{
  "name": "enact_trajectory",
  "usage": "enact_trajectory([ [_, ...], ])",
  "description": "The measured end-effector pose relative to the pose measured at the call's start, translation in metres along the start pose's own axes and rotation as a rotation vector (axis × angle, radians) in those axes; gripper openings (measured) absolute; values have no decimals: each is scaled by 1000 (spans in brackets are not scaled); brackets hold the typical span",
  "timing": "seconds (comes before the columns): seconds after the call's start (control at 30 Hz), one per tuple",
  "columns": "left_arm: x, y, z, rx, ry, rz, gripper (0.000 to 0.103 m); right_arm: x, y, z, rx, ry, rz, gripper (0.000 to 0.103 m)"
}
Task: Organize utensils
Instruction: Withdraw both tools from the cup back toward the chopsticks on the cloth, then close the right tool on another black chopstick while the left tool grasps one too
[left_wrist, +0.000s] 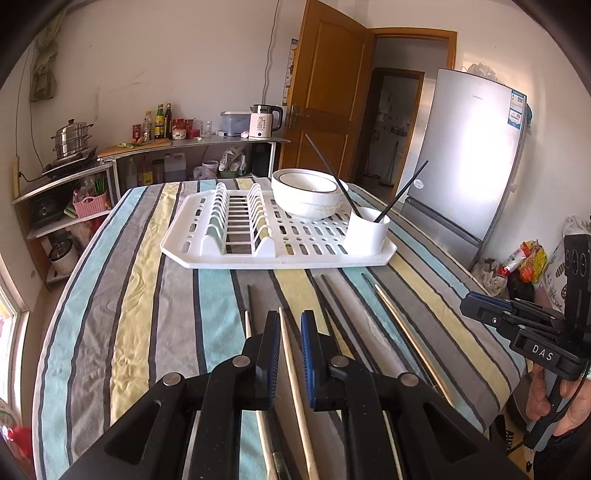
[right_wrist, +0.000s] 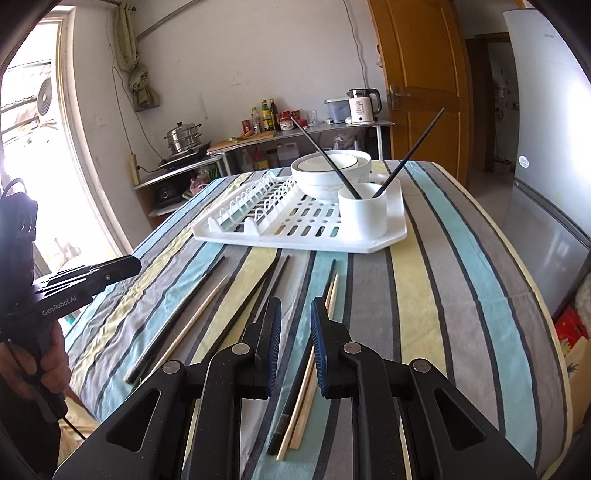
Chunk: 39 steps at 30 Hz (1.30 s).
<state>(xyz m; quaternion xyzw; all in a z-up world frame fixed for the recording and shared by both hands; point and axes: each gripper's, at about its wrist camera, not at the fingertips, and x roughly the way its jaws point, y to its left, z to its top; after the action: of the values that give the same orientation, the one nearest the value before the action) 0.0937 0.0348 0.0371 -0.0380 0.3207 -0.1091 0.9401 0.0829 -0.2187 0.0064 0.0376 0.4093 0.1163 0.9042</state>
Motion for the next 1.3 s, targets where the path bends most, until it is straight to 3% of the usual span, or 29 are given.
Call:
enact_trajectory([
  [0.43,30,10,-1,8,71,31,11,17,1,-2,8,36,2,17],
  [0.6,54,16,11,31,108,35,18,33,6,4,5,51,4,17],
  [0.93,120,27,28,68,231,34,18,97,20,16,-4,157,0,17],
  [1.3,155,30,29,61,316,14,18,150,21,22,-5,266,-29,17],
])
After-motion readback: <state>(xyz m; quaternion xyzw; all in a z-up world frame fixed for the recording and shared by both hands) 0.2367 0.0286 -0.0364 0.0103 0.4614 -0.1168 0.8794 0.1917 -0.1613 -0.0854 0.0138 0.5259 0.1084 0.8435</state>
